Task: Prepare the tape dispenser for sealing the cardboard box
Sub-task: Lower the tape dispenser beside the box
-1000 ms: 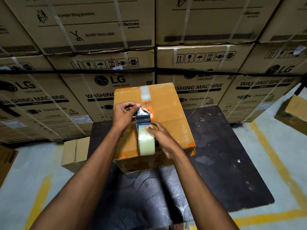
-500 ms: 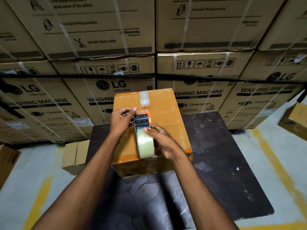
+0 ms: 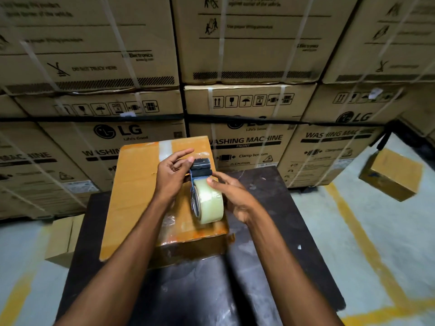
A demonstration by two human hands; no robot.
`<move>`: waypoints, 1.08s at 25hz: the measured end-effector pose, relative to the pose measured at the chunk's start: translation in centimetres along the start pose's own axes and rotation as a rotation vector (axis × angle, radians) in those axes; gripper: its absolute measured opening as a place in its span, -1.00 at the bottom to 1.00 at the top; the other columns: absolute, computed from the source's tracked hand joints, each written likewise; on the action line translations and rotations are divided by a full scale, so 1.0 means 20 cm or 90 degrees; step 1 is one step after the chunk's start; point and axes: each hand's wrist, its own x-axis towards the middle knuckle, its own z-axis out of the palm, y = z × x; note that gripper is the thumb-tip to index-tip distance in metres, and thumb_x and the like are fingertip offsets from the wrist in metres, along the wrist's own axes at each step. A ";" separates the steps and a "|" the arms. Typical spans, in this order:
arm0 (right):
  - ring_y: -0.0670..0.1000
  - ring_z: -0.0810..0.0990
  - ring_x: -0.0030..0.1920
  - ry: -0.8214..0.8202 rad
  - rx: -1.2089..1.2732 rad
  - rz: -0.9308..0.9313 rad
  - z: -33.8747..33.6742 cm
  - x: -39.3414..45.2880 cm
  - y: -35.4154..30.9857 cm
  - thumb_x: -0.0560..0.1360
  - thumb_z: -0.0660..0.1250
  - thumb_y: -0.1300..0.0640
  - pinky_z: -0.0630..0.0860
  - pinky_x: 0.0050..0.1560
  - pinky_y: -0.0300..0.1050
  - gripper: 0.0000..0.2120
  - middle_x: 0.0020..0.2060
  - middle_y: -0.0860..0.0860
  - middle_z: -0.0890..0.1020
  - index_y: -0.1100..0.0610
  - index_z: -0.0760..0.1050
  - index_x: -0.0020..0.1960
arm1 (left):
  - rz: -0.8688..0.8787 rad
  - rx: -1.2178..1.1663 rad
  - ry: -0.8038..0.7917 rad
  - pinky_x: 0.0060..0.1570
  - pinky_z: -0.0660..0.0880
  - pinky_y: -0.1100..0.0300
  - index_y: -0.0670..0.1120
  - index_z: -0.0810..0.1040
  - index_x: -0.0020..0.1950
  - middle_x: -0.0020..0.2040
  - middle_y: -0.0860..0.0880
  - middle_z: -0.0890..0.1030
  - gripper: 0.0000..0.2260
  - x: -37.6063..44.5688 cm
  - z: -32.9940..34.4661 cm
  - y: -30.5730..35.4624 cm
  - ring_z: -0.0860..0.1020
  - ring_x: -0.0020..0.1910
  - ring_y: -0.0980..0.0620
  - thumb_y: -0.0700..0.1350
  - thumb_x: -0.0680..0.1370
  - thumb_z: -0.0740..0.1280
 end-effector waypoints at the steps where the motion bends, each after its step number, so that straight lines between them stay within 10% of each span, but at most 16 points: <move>1: 0.00 0.69 0.09 -0.001 -0.001 0.006 -0.05 0.00 -0.01 0.58 0.47 0.11 0.60 0.12 -0.05 -0.63 0.21 0.09 0.73 0.03 0.56 0.37 | -0.001 -0.007 -0.013 -0.12 0.70 0.16 -0.13 0.63 0.38 0.07 -0.03 0.79 -0.72 0.01 0.05 0.00 0.76 0.02 0.05 -0.19 0.66 0.39; 8: 0.04 0.71 0.07 0.051 -0.022 0.005 -0.37 0.04 -0.01 0.58 0.47 0.09 0.63 0.01 -0.04 -0.59 0.22 0.12 0.72 0.05 0.53 0.41 | 0.009 0.073 -0.068 0.18 0.67 0.04 -0.08 0.50 0.53 0.17 -0.05 0.76 -0.57 0.08 0.29 -0.16 0.71 0.20 0.05 -0.14 0.65 0.41; 14: -0.09 0.72 -0.19 0.144 -0.019 0.025 -0.61 0.17 0.13 0.56 0.50 0.07 0.63 -0.26 -0.21 -0.55 0.00 0.02 0.75 0.02 0.51 0.42 | 0.035 0.545 -0.107 0.62 0.14 -0.16 0.16 0.12 0.71 0.72 -0.01 0.19 -0.32 0.01 0.29 -0.38 0.17 0.67 0.00 0.17 0.65 0.34; 18: -0.07 0.67 -0.20 0.171 -0.007 0.107 -0.68 0.30 0.38 0.55 0.51 0.04 0.57 -0.33 -0.25 -0.55 0.00 0.03 0.72 0.05 0.52 0.40 | 0.033 0.819 -0.164 0.62 -0.12 -0.33 0.11 -0.06 0.74 0.75 -0.05 -0.04 -0.29 -0.05 0.26 -0.53 -0.04 0.73 -0.16 0.34 0.67 0.08; 22: 0.03 0.67 -0.06 0.143 -0.002 0.217 -0.67 0.41 0.63 0.45 0.56 -0.11 0.54 -0.06 -0.08 -0.42 0.13 0.06 0.74 0.03 0.52 0.40 | 0.038 0.868 -0.147 0.63 -0.06 -0.37 0.10 -0.02 0.74 0.75 -0.03 0.00 -0.33 -0.08 0.24 -0.60 -0.01 0.73 -0.16 0.34 0.68 -0.05; 27: 0.09 0.59 -0.08 0.165 0.011 0.275 -0.70 0.49 0.80 0.53 0.50 -0.06 0.44 -0.20 -0.12 -0.60 -0.04 0.12 0.66 0.12 0.58 0.28 | 0.049 0.887 -0.145 0.62 -0.10 -0.35 0.12 -0.06 0.74 0.75 -0.01 -0.05 -0.36 -0.08 0.25 -0.64 -0.06 0.73 -0.13 0.32 0.69 -0.10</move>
